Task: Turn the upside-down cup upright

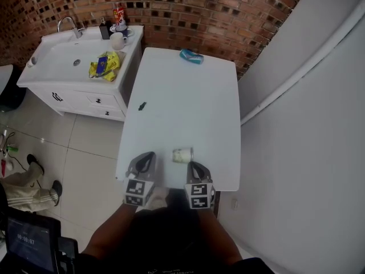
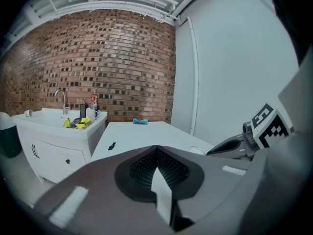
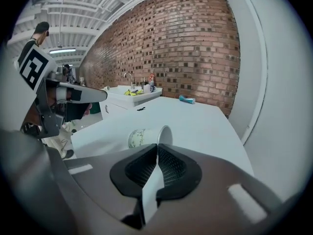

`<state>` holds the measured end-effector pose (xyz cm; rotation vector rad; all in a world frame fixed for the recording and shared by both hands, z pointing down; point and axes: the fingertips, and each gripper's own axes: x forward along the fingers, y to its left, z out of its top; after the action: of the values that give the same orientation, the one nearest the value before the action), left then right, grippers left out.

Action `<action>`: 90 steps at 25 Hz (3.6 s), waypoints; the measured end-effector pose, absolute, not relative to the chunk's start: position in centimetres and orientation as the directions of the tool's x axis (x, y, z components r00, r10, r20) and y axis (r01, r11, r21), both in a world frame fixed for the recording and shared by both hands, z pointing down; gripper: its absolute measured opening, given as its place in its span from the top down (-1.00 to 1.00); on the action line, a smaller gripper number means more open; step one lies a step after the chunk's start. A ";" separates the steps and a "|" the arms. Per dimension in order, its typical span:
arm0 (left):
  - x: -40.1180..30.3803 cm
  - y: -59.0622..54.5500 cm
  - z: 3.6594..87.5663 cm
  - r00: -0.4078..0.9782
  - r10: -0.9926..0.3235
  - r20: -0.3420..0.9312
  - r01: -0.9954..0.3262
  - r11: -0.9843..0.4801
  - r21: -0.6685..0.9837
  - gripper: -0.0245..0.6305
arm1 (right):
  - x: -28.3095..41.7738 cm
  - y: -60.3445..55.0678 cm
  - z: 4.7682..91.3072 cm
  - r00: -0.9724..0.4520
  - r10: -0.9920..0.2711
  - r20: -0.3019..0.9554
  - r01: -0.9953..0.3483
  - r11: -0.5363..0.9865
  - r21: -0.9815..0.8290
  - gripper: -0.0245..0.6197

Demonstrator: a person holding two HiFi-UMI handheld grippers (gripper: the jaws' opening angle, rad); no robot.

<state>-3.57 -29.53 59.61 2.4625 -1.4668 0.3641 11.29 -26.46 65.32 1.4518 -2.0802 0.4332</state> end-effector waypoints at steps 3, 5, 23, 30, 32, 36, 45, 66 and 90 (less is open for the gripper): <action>-3.8 -29.2 59.4 0.461 -0.820 0.339 -0.884 -0.458 0.093 0.94 | 11.3 -26.5 64.6 -0.234 -0.770 0.593 -0.917 0.378 0.128 0.85; -3.9 -29.2 59.4 0.457 -0.823 0.338 -0.886 -0.455 0.090 0.94 | 11.6 -26.6 64.1 -0.205 -0.787 0.582 -0.900 0.385 0.204 0.85; -4.6 -28.5 58.7 0.455 -0.829 0.325 -0.888 -0.452 0.089 0.94 | 11.0 -27.2 64.6 -0.040 -0.844 0.534 -0.306 0.519 0.798 0.84; -4.9 -28.4 58.8 0.457 -0.830 0.320 -0.887 -0.453 0.090 0.94 | 9.6 -26.9 65.2 -0.062 -0.832 0.551 -0.185 0.552 0.813 0.84; -4.9 -28.5 58.8 0.457 -0.830 0.319 -0.887 -0.453 0.091 0.94 | 9.2 -26.9 65.2 -0.072 -0.834 0.547 -0.158 0.551 0.820 0.84; -5.0 -28.0 59.0 0.466 -0.824 0.323 -0.882 -0.460 0.100 0.94 | 7.9 -26.4 65.3 -0.093 -0.835 0.542 -0.128 0.550 0.825 0.83; -5.2 -28.1 58.9 0.468 -0.820 0.329 -0.881 -0.461 0.106 0.94 | 7.2 -25.9 65.9 -0.112 -0.817 0.566 -0.071 0.575 0.815 0.57; -4.0 -25.1 56.4 0.508 -0.810 0.293 -0.854 -0.518 0.049 0.94 | 9.7 -21.6 59.0 -0.070 -0.874 0.480 -0.765 0.356 0.537 0.88; -3.1 -17.6 55.1 0.514 -0.813 0.275 -0.855 -0.510 0.092 0.94 | 9.9 -14.4 55.8 -0.245 -0.884 0.398 -0.959 0.282 0.037 0.89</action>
<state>-3.07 -17.58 55.07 2.5388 -1.4208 0.2901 9.95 -14.38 55.82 1.6719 -2.2164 0.3047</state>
